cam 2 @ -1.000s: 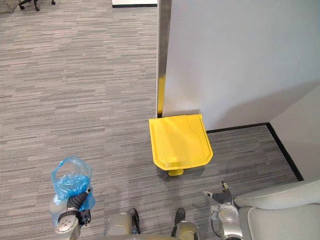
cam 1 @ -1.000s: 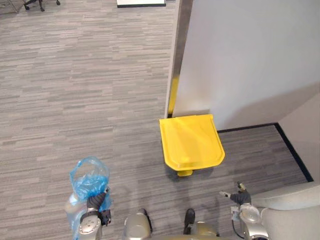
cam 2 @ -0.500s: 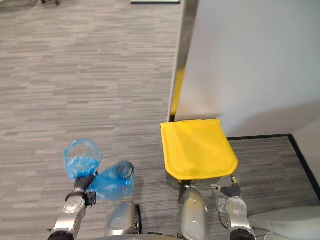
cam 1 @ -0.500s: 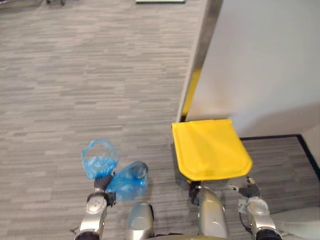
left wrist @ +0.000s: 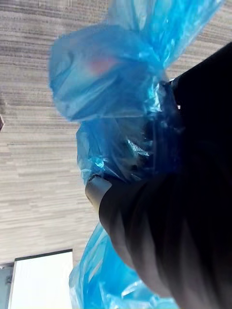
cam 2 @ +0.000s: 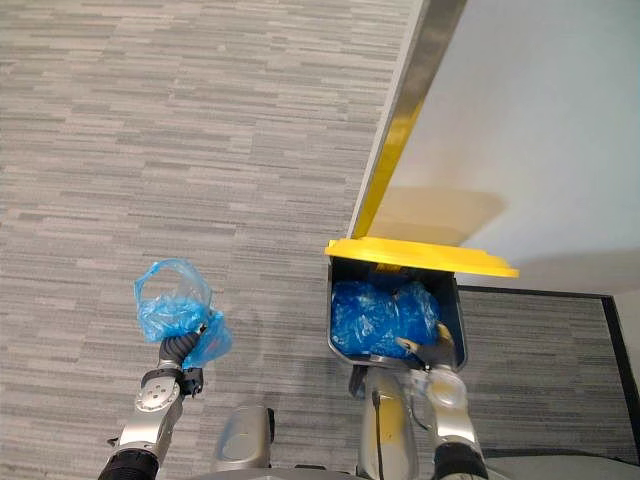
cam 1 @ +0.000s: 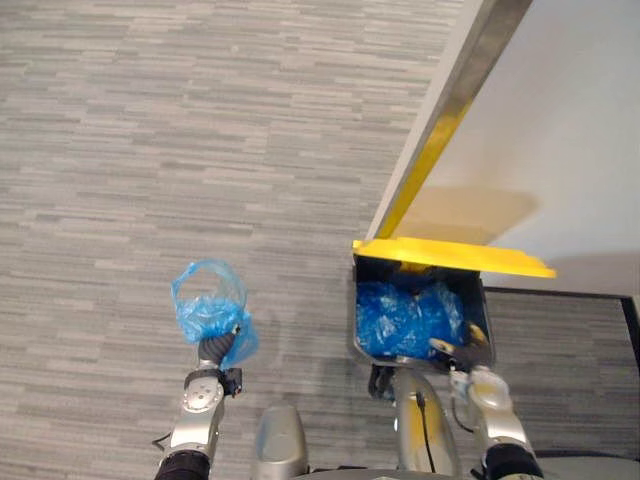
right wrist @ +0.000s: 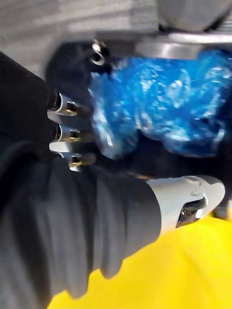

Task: Gather rubbish on tea table into small bin, then transfer packed bag to large trash can.

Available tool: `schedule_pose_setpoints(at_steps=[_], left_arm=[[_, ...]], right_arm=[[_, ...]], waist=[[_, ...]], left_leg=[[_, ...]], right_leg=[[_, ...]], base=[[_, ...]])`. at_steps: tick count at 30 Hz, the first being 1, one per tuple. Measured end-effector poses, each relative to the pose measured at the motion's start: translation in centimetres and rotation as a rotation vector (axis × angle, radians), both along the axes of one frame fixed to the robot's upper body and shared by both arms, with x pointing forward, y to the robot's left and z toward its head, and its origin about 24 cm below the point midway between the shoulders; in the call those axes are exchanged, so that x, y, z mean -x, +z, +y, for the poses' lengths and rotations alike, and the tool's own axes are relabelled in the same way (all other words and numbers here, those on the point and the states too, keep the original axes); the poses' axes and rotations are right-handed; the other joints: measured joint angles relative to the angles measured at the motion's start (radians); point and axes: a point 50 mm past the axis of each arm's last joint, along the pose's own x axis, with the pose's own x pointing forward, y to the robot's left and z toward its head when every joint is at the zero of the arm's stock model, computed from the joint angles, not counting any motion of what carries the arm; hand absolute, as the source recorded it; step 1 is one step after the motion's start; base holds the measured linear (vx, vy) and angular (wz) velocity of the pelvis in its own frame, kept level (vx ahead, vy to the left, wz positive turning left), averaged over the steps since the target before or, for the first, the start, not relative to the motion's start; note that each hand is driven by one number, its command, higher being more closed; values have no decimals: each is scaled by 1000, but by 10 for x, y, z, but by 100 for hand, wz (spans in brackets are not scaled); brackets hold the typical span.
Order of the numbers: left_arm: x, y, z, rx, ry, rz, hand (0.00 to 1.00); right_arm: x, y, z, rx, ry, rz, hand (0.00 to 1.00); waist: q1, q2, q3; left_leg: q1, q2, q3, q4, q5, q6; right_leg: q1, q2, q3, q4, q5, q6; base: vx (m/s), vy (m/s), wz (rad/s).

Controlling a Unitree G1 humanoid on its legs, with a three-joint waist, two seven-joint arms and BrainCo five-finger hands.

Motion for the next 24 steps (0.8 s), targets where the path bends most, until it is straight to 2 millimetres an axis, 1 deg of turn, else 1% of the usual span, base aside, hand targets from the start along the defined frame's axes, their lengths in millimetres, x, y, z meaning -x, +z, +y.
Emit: schedule_pose_setpoints(at_steps=[1,2,3,4,5,6,7,8,9,10,11,13,14,15,18,20,22,23,24], left_arm=[[1,0,2,-4,2,2,100],[4,-1,4,-12,4,9,100],[5,-1,6,-16,5,12,100],[6,-1,7,-20,5,13,100],[5,-1,7,-21,5,11,100],[6,1,10,-25,6,0,100],[6,1,10,-27,6,-2,100],[4,4,12,-24,9,-21,100],[1,8,13,-10,17,-48,100],[1,8,12,-8,17,-54,100],[-1,12,11,-2,13,-73,100],[-6,19,7,7,-8,-110,100],[-12,25,3,13,-25,-144,100],[-14,27,1,13,-35,-155,100],[-25,40,-6,5,-89,-213,100],[-39,56,-18,3,-147,-281,100],[-48,64,-30,7,-196,-314,100],[-54,69,-37,14,-229,-332,100],[-56,71,-42,19,-250,-341,100]], right_arm=[[-12,8,9,5,41,-37,0],[-29,22,16,12,74,-89,0],[-39,30,18,20,87,-118,0],[-57,47,17,54,113,-170,0],[-66,56,14,79,124,-195,0],[-90,82,2,149,134,-243,0],[-93,86,0,161,132,-250,0],[-103,103,-12,208,121,-279,0],[-116,131,-27,271,106,-336,0],[-118,136,-29,284,104,-347,0],[-126,157,-38,339,99,-384,0],[-132,180,-49,394,84,-421,0],[-134,182,-53,415,82,-411,0],[-134,182,-54,421,82,-408,0],[-137,191,-53,416,77,-430,0],[-139,204,-56,423,68,-459,0],[-140,208,-56,424,67,-472,0],[-141,211,-55,423,67,-478,0],[-141,212,-55,423,67,-480,0]], waist=[[4,-4,-2],[7,-7,-3],[9,-11,-4],[20,-12,-3],[29,-12,-3],[31,-12,-3],[31,-12,-3],[31,-12,-3],[30,-12,-3],[30,-13,-3],[29,-13,-2],[29,-14,-1],[30,-17,1],[30,-17,1],[27,-20,17],[27,-19,49],[25,-19,58],[24,-19,65],[23,-20,67]], left_leg=[[-24,-10,-20,0,7,-1],[-49,-20,-36,0,16,-1],[-60,-24,-42,0,22,-4],[-75,-30,-47,-1,30,-7],[-81,-31,-47,-2,34,-8],[-100,-33,-60,-4,51,-14],[-103,-32,-63,-4,53,-15],[-118,-31,-77,-7,59,-21],[-130,-29,-89,-9,65,-26],[-131,-29,-89,-10,65,-26],[-135,-28,-90,-11,68,-26],[-148,-28,-90,-12,72,-24],[-155,-29,-90,-11,74,-23],[-159,-29,-91,-10,74,-23],[-177,-27,-93,2,72,-20],[-181,-27,-93,16,73,-21],[-186,-27,-91,27,74,-25],[-186,-26,-84,40,72,-22],[-186,-26,-78,45,72,-21]], right_leg=[[-9,-2,-4,-8,6,2],[-21,-3,-6,-17,15,-7],[-29,-5,-6,-19,18,-10],[-40,-10,-8,-19,26,-15],[-46,-11,-8,-19,31,-22],[-49,-17,-23,-26,38,-29],[-49,-17,-26,-28,41,-31],[-50,-16,-41,-39,49,-43],[-51,-15,-51,-52,58,-46],[-51,-15,-52,-54,60,-48],[-51,-14,-53,-61,67,-54],[-51,-10,-54,-85,84,-51],[-51,-9,-54,-98,94,-53],[-51,-8,-54,-106,99,-52],[-50,0,-55,-135,111,-38],[-44,2,-54,-144,120,-31],[-43,6,-51,-155,130,-30],[-40,8,-45,-155,141,-44],[-40,8,-41,-155,144,-42]], base=[[-70,-7,32],[-62,-6,35],[-42,-3,26],[-24,-12,12],[-28,-31,22],[-18,-34,19],[-18,-47,29],[-17,-43,23],[-22,-40,20],[-33,-29,11],[-33,-15,3],[-58,-4,1],[-79,4,0],[-77,7,-1],[-60,4,-2],[-47,7,-2],[-28,27,-7],[-15,44,-12],[-10,61,-16]])
